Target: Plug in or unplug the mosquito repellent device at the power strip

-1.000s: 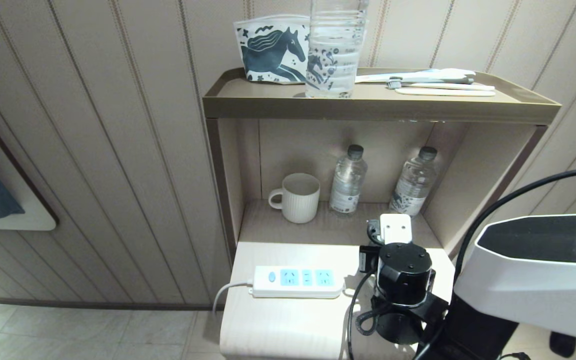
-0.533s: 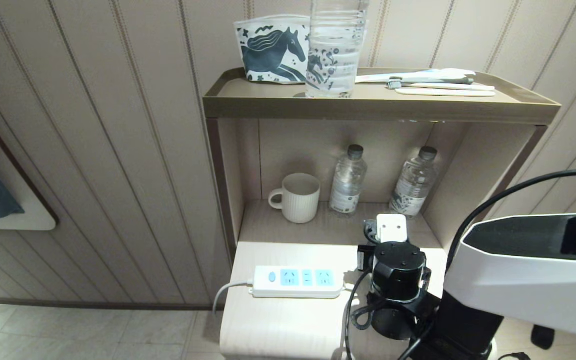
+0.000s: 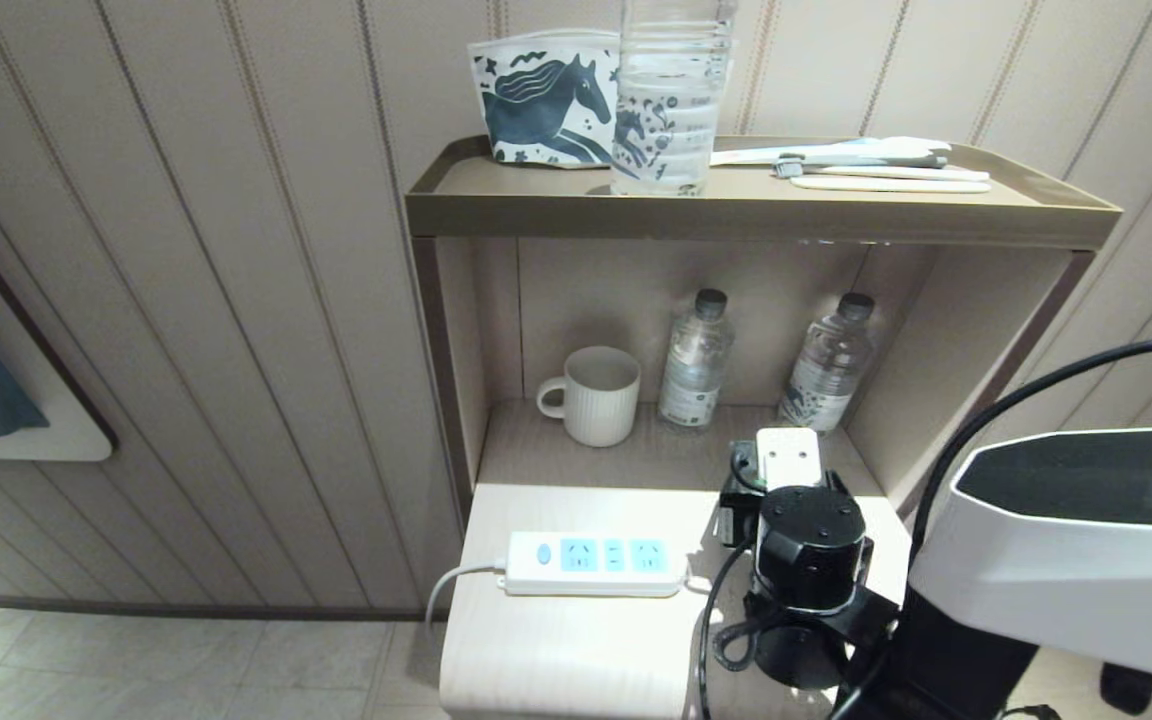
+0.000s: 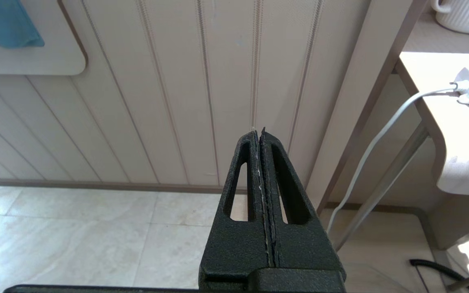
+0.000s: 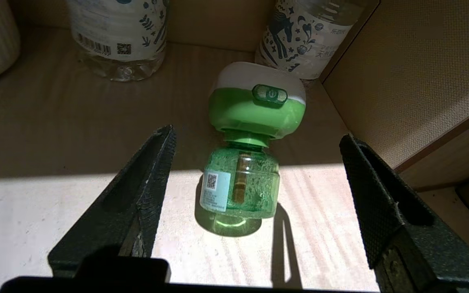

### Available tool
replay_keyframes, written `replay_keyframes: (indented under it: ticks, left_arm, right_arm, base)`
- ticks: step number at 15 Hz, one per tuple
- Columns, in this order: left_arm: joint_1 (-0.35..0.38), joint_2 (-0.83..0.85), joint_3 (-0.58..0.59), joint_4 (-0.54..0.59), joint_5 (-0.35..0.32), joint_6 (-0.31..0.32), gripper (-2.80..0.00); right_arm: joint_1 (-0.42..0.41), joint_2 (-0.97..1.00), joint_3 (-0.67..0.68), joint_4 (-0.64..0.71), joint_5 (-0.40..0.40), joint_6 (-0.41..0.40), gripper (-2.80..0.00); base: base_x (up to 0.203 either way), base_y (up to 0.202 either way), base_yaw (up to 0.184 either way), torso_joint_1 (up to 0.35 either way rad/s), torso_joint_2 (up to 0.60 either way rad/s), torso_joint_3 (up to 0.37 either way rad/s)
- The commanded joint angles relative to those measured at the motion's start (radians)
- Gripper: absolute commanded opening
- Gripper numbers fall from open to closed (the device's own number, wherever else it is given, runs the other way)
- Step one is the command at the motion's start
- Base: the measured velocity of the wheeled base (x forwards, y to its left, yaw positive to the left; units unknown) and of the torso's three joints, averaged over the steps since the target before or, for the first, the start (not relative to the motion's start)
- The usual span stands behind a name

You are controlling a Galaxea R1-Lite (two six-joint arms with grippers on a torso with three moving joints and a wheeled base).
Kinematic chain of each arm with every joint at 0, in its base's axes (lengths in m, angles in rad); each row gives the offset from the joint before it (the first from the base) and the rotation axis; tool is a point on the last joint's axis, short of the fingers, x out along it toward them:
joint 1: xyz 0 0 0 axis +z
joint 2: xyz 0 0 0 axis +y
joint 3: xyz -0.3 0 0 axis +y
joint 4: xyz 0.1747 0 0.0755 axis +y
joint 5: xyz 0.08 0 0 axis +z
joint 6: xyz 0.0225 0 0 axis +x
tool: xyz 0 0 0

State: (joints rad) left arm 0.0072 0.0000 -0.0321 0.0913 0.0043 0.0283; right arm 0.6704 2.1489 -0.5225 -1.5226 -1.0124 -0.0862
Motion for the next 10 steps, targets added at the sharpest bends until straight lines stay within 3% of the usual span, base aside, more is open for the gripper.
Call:
replay_keyframes:
  ticks: [1, 6, 7, 10]
  left_arm:
    - [0.0, 0.002, 0.001, 0.001, 0.0, 0.001, -2.8]
    - [0.0, 0.002, 0.001, 0.001, 0.0, 0.001, -2.8]
    - [0.0, 0.002, 0.001, 0.001, 0.0, 0.001, -2.8]
    - [0.0, 0.002, 0.001, -0.001, 0.0, 0.002, -2.8]
  right_arm:
    - [0.012, -0.028, 0.036, -0.047, -0.006, -0.001, 0.0]
    - [0.094, -0.101, 0.104, -0.047, -0.007, -0.009, 0.0]
    - [0.139, -0.141, 0.143, -0.047, -0.009, -0.017, -2.8]
    - [0.248, -0.308, 0.268, -0.047, -0.02, -0.076, -2.8]
  base:
    - [0.0, 0.0, 0.0, 0.0, 0.0, 0.0]
    - [0.0, 0.0, 0.0, 0.0, 0.0, 0.0]
    - [0.0, 0.0, 0.0, 0.0, 0.0, 0.0]
    - [0.0, 0.0, 0.0, 0.0, 0.0, 0.0]
